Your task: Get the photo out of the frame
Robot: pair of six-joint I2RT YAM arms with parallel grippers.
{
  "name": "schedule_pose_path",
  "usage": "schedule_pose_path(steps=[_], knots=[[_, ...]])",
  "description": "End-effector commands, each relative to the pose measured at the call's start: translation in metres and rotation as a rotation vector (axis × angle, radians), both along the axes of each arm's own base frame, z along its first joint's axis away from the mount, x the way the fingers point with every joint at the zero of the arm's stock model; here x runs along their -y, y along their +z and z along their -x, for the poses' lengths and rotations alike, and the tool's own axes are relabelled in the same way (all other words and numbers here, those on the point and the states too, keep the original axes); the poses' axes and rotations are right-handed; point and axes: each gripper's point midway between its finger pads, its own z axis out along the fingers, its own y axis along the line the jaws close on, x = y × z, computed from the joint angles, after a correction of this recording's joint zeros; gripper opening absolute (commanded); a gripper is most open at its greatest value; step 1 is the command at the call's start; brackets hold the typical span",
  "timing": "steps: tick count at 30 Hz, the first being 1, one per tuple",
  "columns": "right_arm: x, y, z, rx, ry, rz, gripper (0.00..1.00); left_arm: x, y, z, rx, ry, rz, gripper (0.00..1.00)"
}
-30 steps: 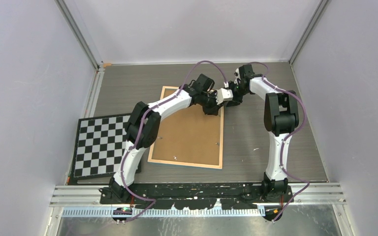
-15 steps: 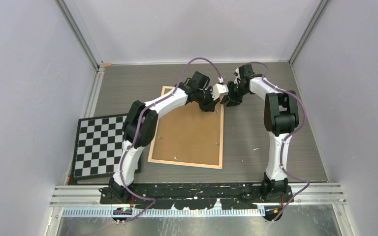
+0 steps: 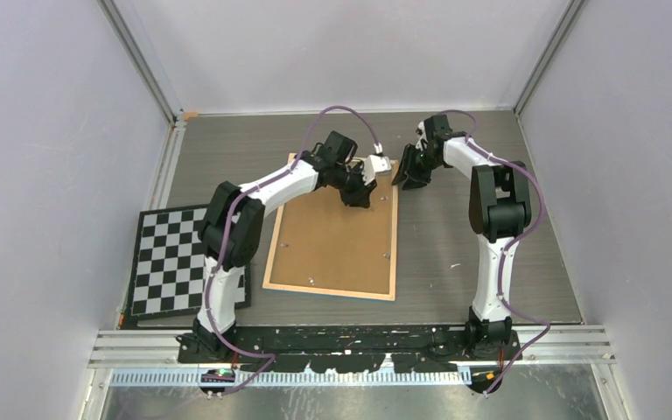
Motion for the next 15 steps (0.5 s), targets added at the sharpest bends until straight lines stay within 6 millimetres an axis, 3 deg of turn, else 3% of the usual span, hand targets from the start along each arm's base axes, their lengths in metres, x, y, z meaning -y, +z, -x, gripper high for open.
schedule_pose_path(steps=[1, 10, 15], knots=[[-0.005, -0.006, 0.014, -0.018, 0.035, 0.039, 0.44, 0.016, 0.037, 0.035, 0.037, -0.152, 0.103, 0.0], [-0.002, -0.017, 0.025, -0.042, 0.042, 0.082, 0.45, 0.032, 0.019, 0.087, 0.001, -0.302, 0.082, 0.0], [0.003, -0.027, 0.031, -0.068, 0.045, 0.11, 0.45, 0.038, 0.01, 0.097, -0.024, -0.325, 0.073, 0.0]])
